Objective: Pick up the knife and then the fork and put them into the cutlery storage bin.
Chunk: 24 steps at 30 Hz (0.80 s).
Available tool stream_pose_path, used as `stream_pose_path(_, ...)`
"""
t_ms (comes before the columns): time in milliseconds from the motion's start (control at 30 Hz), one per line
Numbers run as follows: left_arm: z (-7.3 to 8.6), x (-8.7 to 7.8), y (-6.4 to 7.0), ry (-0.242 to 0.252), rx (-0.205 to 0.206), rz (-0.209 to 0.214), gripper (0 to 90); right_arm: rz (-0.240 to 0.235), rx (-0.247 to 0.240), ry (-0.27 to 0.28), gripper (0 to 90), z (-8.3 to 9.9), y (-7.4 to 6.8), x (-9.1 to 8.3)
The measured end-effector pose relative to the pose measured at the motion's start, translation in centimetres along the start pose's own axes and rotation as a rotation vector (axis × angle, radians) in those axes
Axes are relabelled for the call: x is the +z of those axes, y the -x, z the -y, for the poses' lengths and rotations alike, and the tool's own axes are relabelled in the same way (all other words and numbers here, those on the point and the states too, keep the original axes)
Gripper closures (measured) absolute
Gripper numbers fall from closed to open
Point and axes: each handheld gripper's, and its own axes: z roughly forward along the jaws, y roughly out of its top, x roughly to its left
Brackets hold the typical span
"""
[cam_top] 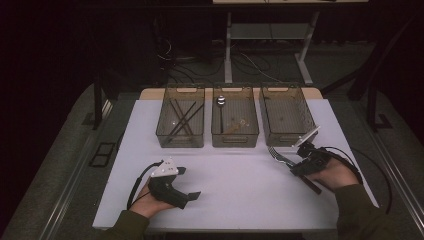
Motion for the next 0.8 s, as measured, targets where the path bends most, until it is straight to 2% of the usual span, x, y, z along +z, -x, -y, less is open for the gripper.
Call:
stream_pose_path(133,0.1,0.0,-0.2,0.004,0.004,-0.008,0.0,-0.013,0.018,0.083,77.4,0.5,0.2,-0.7)
stream_pose_path(367,0.1,-0.2,-0.3,0.021,0.022,-0.012,0.0,-0.025,0.051,0.194,77.3,1.2,0.6,-1.5)
stream_pose_path(633,0.2,-0.2,-0.4,0.018,0.022,-0.002,0.0,-0.013,0.094,0.349,77.3,1.4,1.0,-3.0)
stream_pose_path(800,0.2,-0.2,-0.4,0.02,0.015,-0.003,0.0,0.019,0.117,0.434,77.4,1.5,1.2,-3.7)
